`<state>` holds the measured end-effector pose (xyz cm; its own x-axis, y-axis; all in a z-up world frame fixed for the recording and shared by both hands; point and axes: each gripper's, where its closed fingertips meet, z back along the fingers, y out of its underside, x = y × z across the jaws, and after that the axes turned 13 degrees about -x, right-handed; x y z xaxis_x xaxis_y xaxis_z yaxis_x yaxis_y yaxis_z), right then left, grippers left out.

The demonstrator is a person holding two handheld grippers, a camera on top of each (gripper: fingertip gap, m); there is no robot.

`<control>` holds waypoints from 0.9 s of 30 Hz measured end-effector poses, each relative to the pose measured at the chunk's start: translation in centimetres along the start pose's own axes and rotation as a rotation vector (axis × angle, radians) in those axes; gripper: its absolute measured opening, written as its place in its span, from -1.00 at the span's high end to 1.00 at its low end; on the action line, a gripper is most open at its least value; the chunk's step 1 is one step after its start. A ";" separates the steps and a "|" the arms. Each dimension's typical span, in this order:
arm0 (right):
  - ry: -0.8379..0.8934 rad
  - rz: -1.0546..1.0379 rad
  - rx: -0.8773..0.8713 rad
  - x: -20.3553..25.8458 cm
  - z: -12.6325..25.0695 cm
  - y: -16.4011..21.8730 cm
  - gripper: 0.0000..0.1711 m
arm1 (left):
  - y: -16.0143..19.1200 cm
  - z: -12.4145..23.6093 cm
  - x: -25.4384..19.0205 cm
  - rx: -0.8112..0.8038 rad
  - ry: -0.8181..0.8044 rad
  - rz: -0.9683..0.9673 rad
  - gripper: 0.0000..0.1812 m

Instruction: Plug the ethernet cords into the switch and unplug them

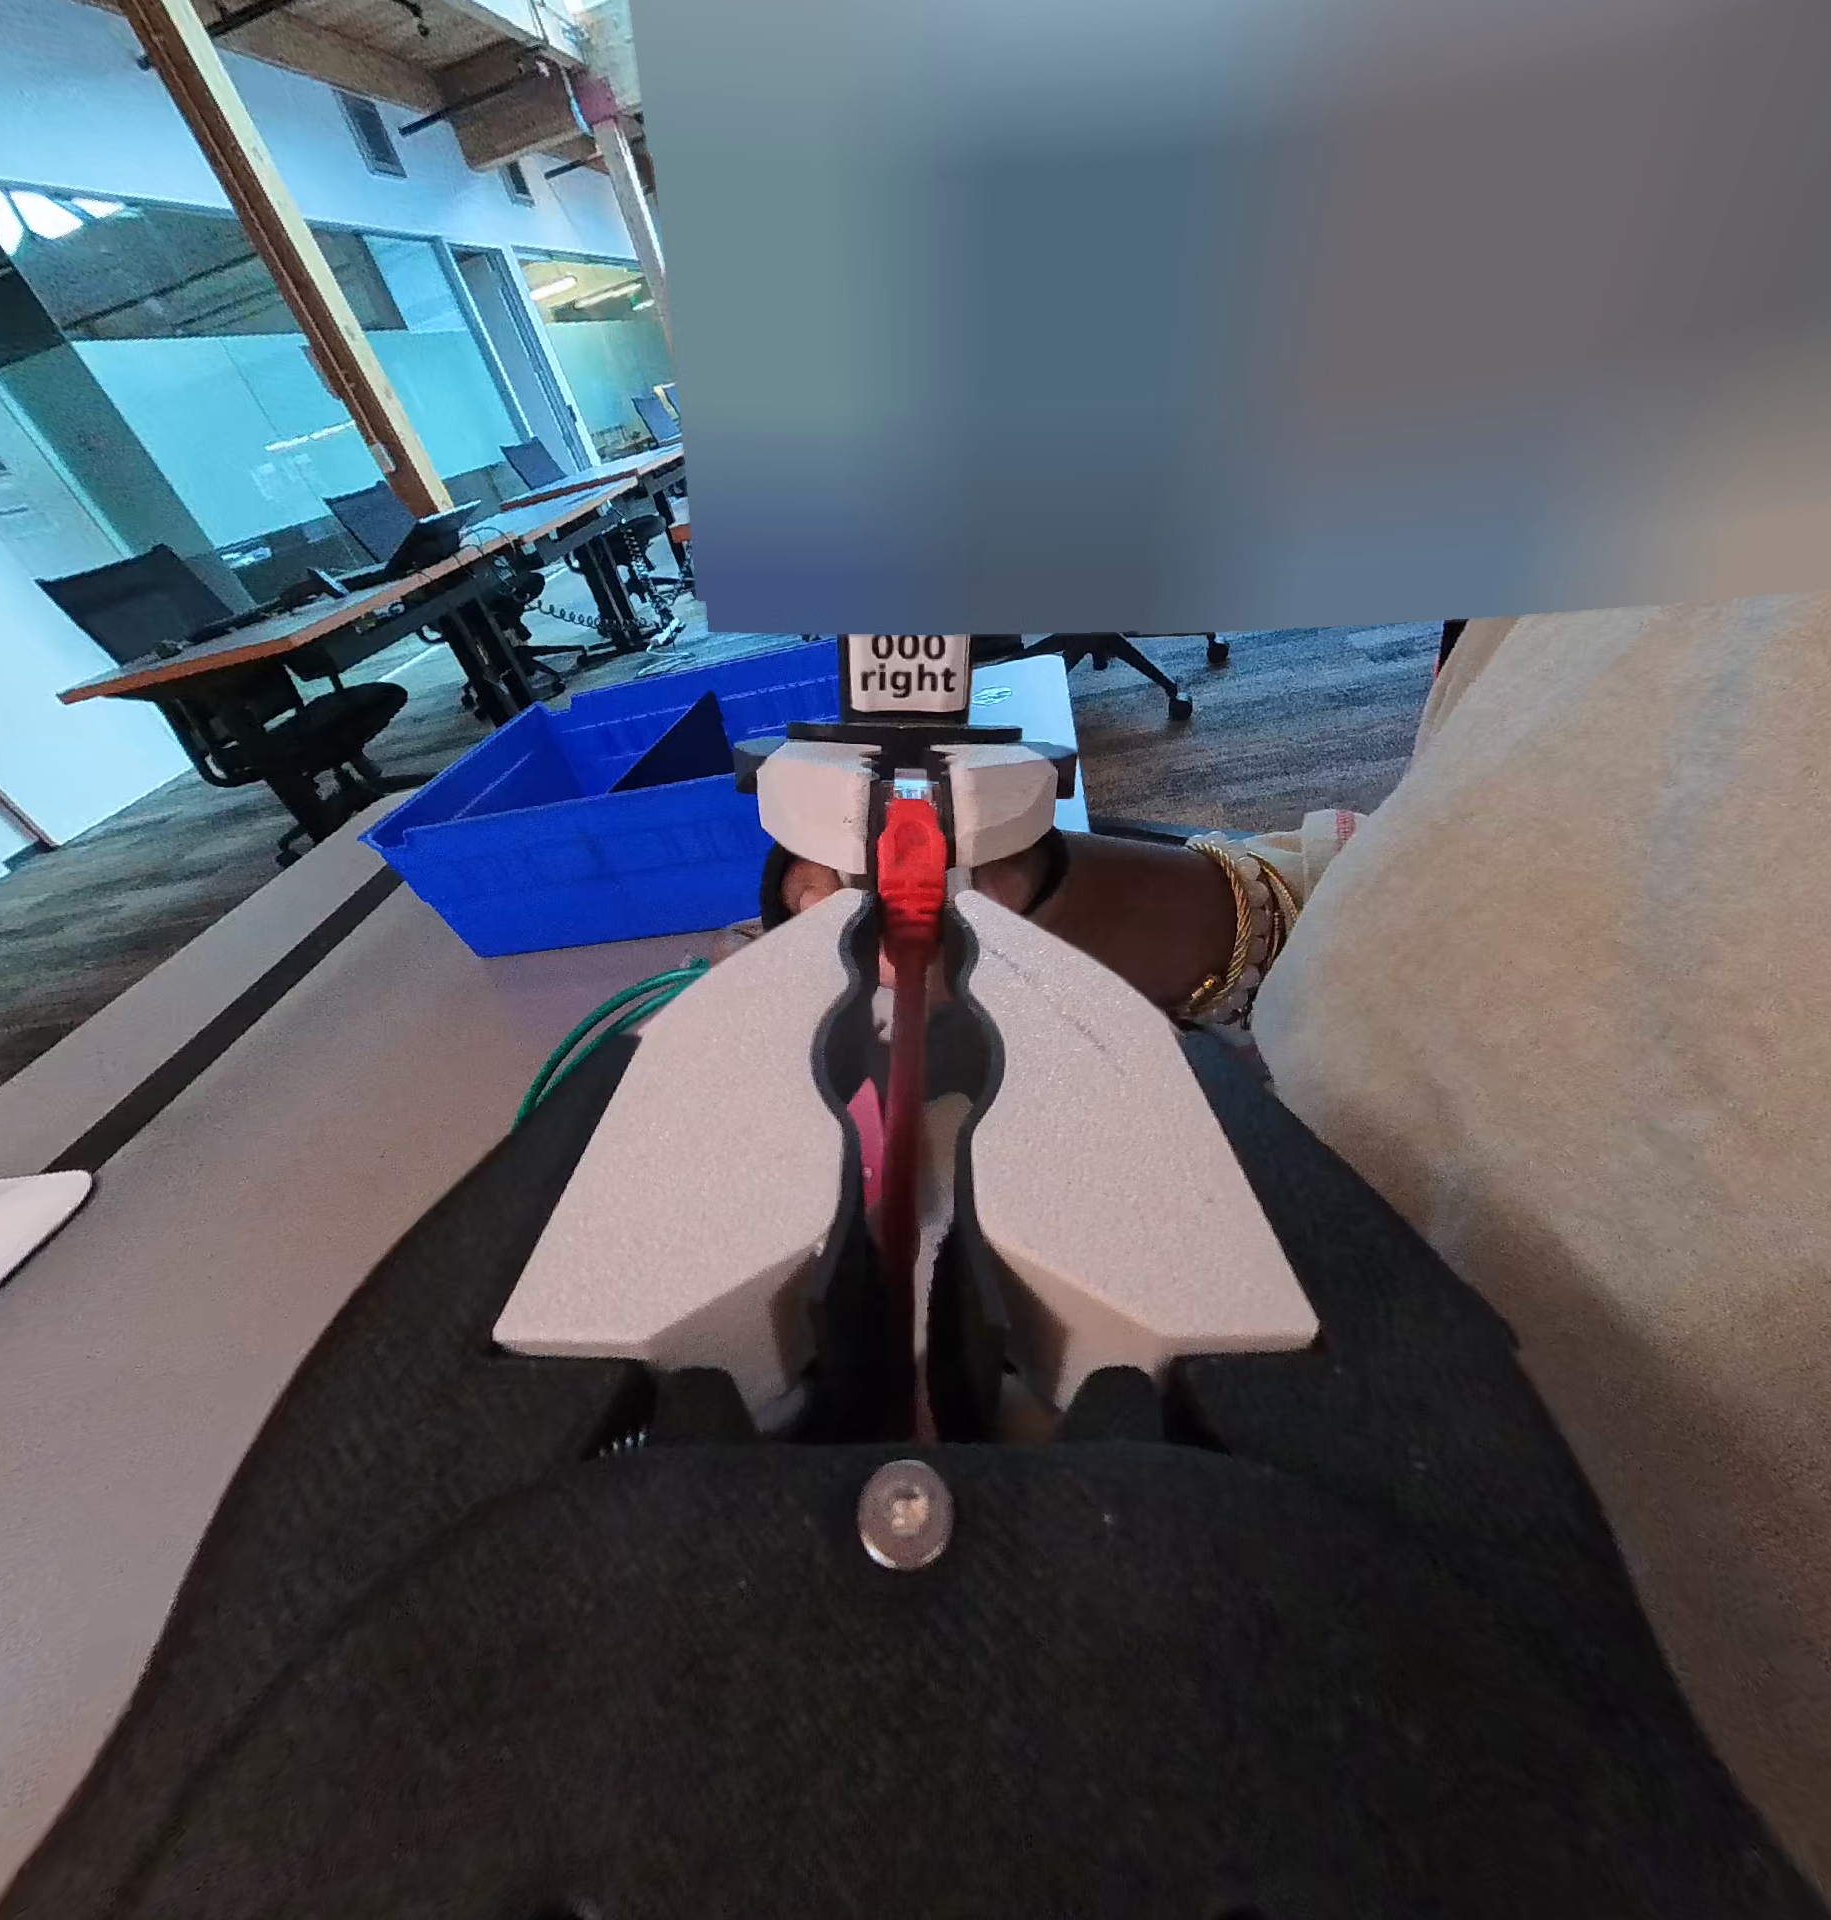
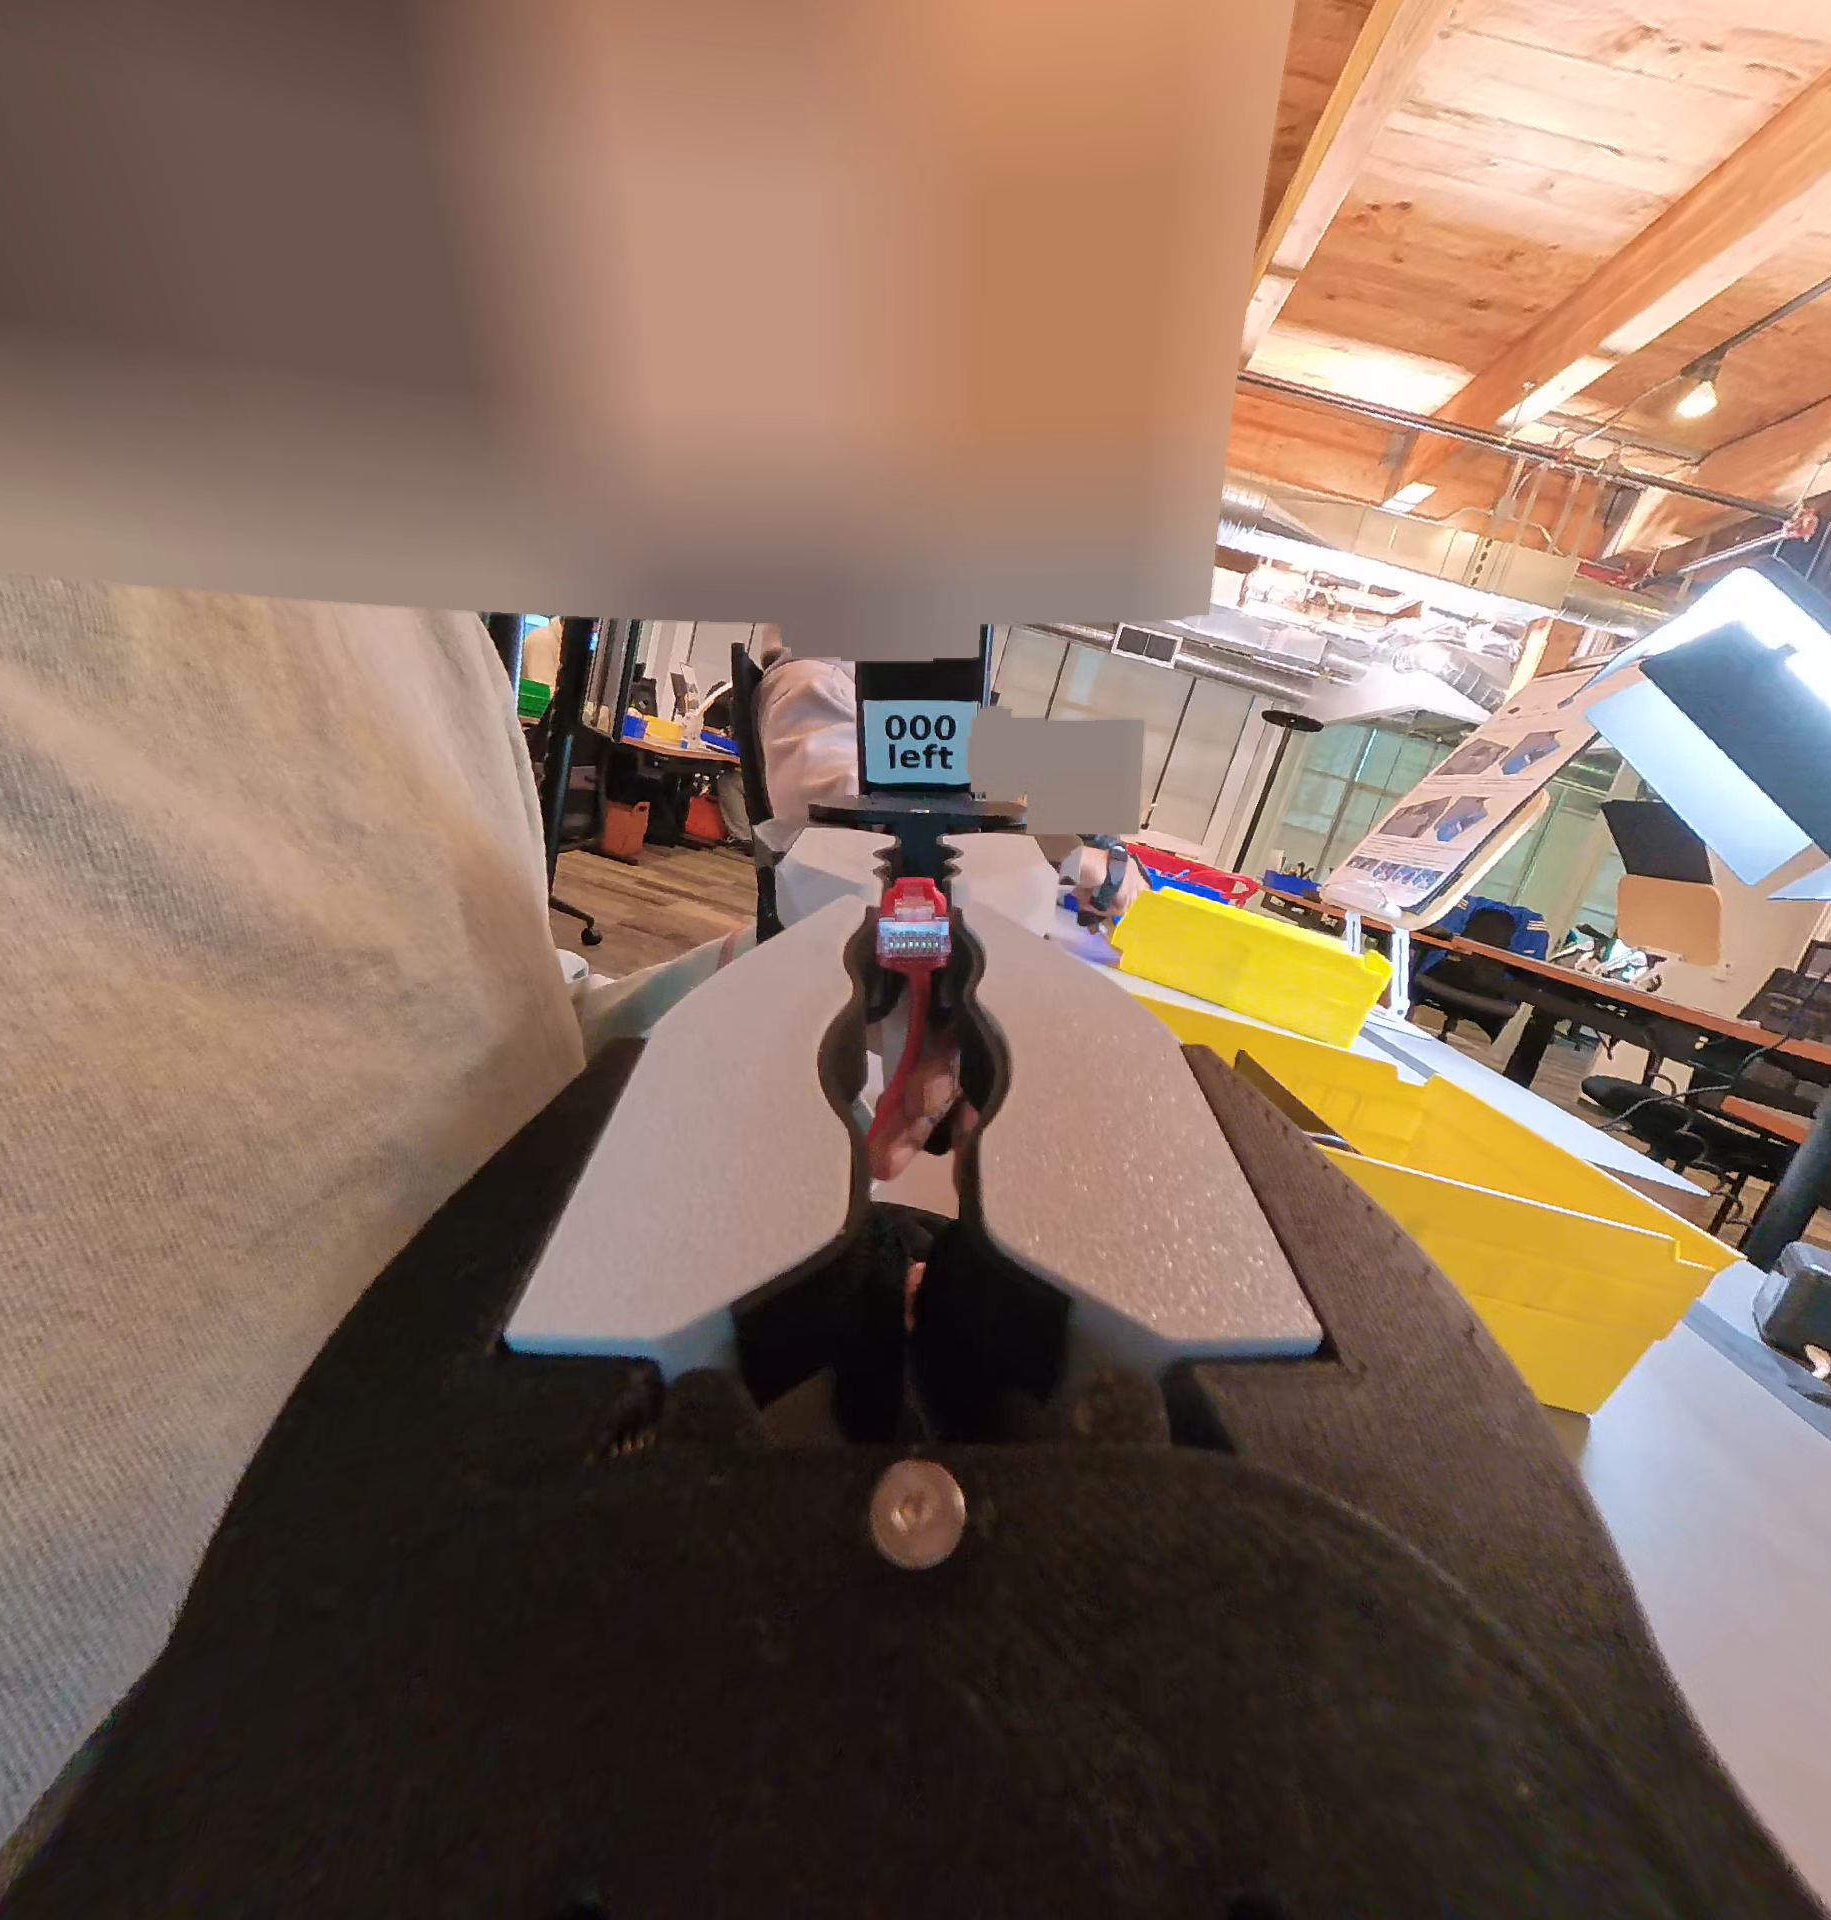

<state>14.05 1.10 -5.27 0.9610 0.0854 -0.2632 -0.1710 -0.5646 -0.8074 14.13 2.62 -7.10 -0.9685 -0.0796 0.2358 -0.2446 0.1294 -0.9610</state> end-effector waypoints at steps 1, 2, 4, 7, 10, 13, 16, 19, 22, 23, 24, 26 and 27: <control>0.008 0.001 0.011 -0.1 0.1 0.1 0.85 | 0.2 0.0 0.1 0.016 -0.009 0.012 0.88; 0.023 0.003 0.027 -0.4 0.2 0.3 0.85 | 0.4 0.0 0.3 0.034 -0.024 0.025 0.88; 0.057 0.019 0.071 -0.9 0.7 0.6 0.80 | 0.8 0.1 0.6 0.073 -0.040 0.027 0.88; 0.072 0.066 0.212 -1.2 1.4 1.7 0.65 | 1.5 0.3 0.5 0.136 -0.045 -0.012 0.88; 0.034 0.115 0.321 -0.6 1.6 2.4 0.79 | 2.2 0.3 0.5 0.190 -0.049 -0.044 0.88; 0.004 0.121 0.292 -0.1 1.4 2.1 0.85 | 1.9 0.3 0.2 0.173 -0.032 -0.045 0.88; -0.031 0.085 0.142 0.2 1.1 1.5 0.85 | 1.5 0.1 -0.2 0.124 -0.002 -0.028 0.88; -0.032 0.030 0.069 0.1 1.1 1.7 0.85 | 1.7 0.1 0.0 0.129 -0.008 -0.056 0.88; -0.032 0.023 0.073 0.1 1.3 1.9 0.85 | 1.9 0.3 0.0 0.143 -0.010 -0.063 0.88; -0.034 0.020 0.071 0.1 1.2 1.8 0.85 | 1.9 0.3 -0.1 0.137 -0.007 -0.055 0.88; -0.035 0.017 0.066 0.1 1.2 1.8 0.85 | 1.9 0.2 -0.1 0.128 -0.004 -0.046 0.88; -0.036 0.008 0.051 0.1 1.3 1.6 0.85 | 1.9 0.0 -0.1 0.112 -0.003 -0.038 0.87; -0.037 0.006 0.045 0.1 1.4 1.6 0.85 | 1.9 0.0 -0.1 0.109 -0.003 -0.043 0.87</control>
<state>13.57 1.32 -7.30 0.9514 0.1126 -0.2866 -0.1872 -0.5275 -0.8287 13.74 2.89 -8.89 -0.9570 -0.0853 0.2773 -0.2797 0.0177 -0.9599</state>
